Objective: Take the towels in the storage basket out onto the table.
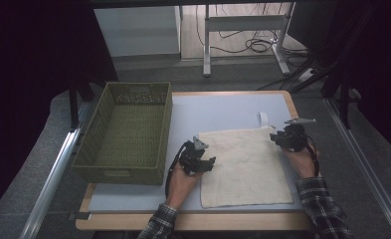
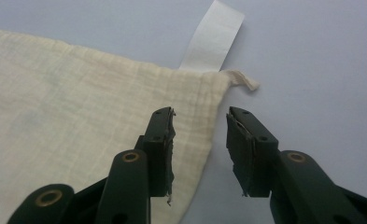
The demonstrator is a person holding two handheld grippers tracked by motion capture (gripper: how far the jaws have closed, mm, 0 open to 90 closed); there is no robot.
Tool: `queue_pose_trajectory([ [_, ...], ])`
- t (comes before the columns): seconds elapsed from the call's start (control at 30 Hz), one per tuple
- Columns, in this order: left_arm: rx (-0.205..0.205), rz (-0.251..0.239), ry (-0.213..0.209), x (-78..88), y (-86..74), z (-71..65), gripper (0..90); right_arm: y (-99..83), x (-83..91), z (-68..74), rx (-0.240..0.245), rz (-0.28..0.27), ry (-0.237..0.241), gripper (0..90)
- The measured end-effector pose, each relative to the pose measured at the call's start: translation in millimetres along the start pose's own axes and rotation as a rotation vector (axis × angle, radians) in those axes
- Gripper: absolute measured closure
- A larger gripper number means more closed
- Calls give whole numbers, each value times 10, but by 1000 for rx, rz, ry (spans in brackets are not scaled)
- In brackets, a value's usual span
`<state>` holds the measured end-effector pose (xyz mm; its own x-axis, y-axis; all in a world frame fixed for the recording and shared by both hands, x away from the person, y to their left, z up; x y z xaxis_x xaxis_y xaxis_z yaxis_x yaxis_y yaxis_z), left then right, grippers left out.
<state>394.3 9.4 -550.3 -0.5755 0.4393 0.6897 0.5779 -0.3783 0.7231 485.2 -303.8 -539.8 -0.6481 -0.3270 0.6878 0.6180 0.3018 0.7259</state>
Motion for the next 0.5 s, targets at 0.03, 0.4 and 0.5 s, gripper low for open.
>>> queue_pose_trajectory([
  [0.03, 7, -2, 16, -22, 32, 36, 435, 4, -14, -7, -3, 2, 2, 625],
  [0.4, 110, 5, 100, -293, 186, 476, 585, 88, -145, -65, 17, -2, 10, 671],
  [0.5, 117, 2, 111, -362, 221, 545, 604, 121, -181, -103, 19, -3, 1, 681],
])
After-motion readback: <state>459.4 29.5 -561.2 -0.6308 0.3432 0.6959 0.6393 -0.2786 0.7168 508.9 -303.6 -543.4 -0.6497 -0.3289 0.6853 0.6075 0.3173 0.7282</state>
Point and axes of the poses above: each handheld gripper's, and its own axes: x roughly backward along the jaws, y roughly out of its top, z roughly to its left, the point moved 5 cm from there along -x, roughly forward along the jaws, and after that the axes turned 2 degrees about z, right-handed, at the moved point
